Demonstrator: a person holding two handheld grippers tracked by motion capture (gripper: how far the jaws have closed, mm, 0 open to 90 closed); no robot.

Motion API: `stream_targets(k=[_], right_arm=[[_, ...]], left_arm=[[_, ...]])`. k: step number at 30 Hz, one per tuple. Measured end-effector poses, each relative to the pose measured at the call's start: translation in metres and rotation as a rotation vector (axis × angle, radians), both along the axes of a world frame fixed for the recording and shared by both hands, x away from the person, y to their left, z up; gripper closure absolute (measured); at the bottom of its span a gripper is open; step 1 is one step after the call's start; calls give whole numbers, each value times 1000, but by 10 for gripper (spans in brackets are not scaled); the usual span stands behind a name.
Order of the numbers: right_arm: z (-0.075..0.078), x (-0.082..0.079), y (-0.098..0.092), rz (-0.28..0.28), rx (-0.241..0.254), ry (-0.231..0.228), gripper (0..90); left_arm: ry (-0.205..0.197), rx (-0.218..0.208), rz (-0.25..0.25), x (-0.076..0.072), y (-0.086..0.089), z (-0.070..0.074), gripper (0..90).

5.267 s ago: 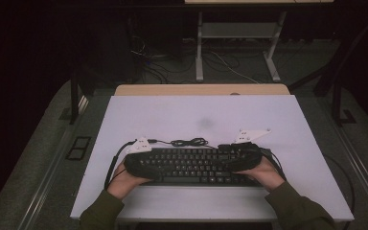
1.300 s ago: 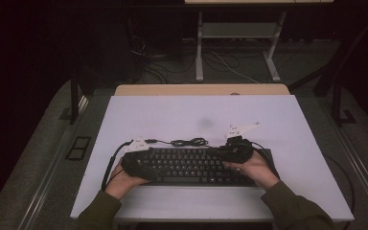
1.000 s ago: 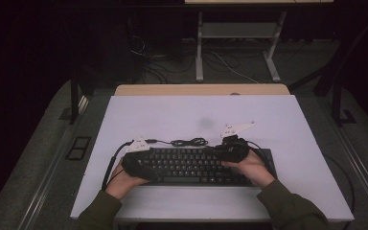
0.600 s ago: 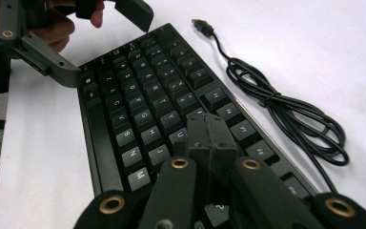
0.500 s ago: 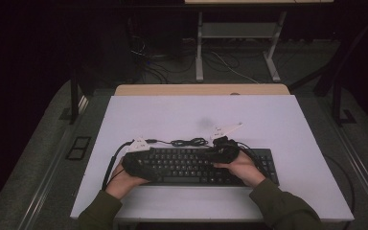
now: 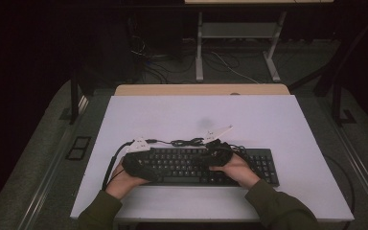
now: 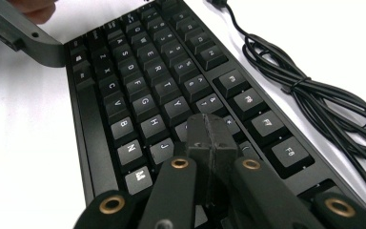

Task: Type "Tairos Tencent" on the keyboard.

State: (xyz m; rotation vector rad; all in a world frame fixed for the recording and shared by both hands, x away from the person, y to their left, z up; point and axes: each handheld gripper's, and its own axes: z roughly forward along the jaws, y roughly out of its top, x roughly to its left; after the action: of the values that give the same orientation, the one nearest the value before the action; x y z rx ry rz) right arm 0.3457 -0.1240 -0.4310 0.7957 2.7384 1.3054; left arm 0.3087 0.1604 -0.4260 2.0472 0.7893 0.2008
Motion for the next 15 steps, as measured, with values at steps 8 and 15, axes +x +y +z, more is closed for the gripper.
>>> stream_targets(k=[8,15], right_arm=[[-3,0,3,4,-18,5,892],[-5,-1,3,7,-33,6,891]], left_arm=[[-1,1,-1,0,0,0,2],[-2,6,-4,-1,0,0,2]])
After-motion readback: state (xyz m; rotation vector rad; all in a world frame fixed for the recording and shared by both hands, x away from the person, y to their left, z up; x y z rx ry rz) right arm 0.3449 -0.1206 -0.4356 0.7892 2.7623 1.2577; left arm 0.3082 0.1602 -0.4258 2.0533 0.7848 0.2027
